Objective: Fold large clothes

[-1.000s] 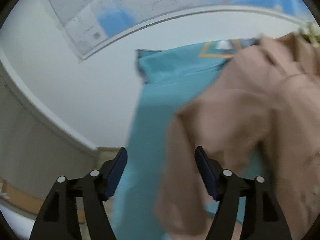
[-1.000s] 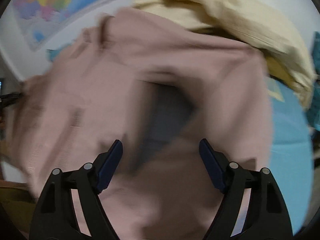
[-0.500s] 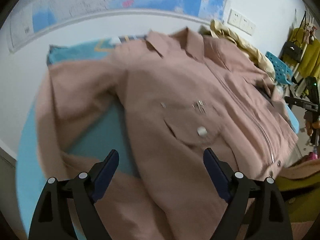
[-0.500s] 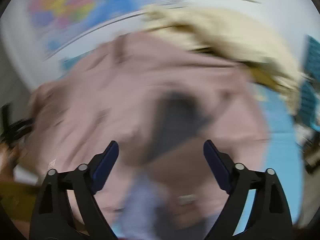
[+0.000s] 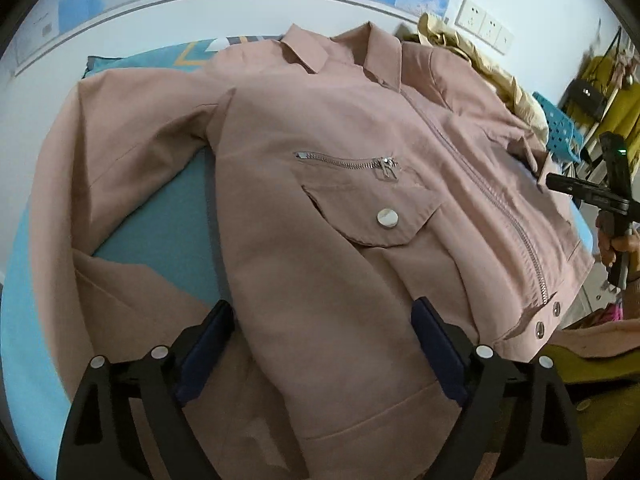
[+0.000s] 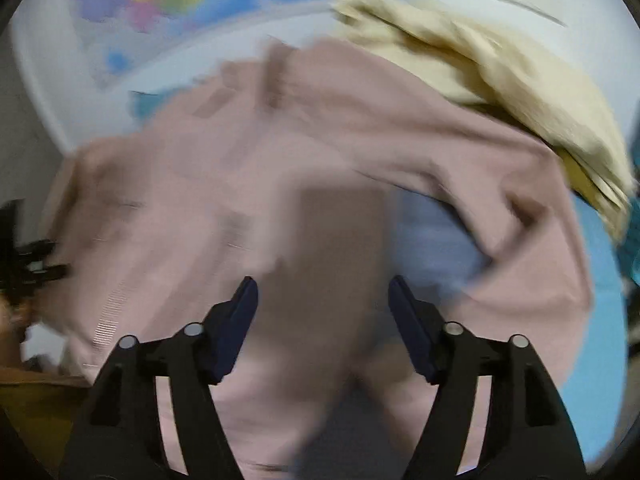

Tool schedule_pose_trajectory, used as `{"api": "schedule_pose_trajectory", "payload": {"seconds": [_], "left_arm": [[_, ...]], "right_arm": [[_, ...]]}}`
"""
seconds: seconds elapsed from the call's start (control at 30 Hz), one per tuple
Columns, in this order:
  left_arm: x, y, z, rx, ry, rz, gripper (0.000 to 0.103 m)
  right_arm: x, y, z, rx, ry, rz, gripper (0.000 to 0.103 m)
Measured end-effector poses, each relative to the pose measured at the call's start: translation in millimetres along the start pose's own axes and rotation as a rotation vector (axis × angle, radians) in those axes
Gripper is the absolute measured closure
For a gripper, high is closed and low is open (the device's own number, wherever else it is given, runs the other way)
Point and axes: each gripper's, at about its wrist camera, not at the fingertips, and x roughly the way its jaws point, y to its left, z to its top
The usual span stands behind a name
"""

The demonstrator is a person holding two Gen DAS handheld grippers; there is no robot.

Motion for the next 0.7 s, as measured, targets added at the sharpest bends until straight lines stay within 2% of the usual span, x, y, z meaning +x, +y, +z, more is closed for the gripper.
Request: {"api": "schedule_pose_trajectory", "payload": {"seconds": [0.07, 0.13, 0.2, 0.27, 0.3, 0.33, 0.4, 0.47, 0.57, 0.7], "left_arm": [[-0.6, 1.1, 0.4, 0.002, -0.002, 0.006, 0.016], [1.3, 1.1, 1.4, -0.001, 0.005, 0.009, 0.016], [2.0, -0.1, 1.0, 0.003, 0.005, 0.011, 0.016], [1.6, -1.4, 0.2, 0.006, 0.003, 0.013, 0.015], [0.9, -1.5, -0.2, 0.005, 0.001, 0.01, 0.015], [0.5, -1.1, -0.3, 0.003, -0.001, 0.008, 0.015], [-2.4, 2.0, -1.2, -0.011, -0.01, 0.001, 0.015], [-4.7, 5.4, -1.3, -0.022, -0.016, -0.001, 0.015], [-6.6, 8.4, 0.6, -0.031, -0.028, 0.005, 0.014], [-4.6, 9.9, 0.3, -0.05, -0.018, -0.002, 0.014]], "right_arm": [[13.2, 26.0, 11.7, -0.039, 0.013, 0.088, 0.033], [32.0, 46.0, 20.6, -0.061, 0.044, 0.157, 0.025], [60.6, 65.7, 31.4, -0.085, 0.082, 0.152, 0.025], [90.0, 75.4, 37.3, -0.104, 0.141, 0.15, 0.036], [98.7, 75.9, 37.2, -0.114, 0.163, 0.132, 0.06], [103.4, 76.6, 37.7, -0.13, 0.157, 0.095, 0.078], [99.2, 73.1, 44.3, -0.136, 0.13, 0.088, 0.1], [90.1, 64.0, 56.6, -0.101, 0.092, 0.106, 0.102], [83.2, 56.2, 74.4, -0.092, 0.019, 0.055, 0.102], [94.6, 49.4, 88.1, -0.064, -0.013, 0.034, 0.102]]}}
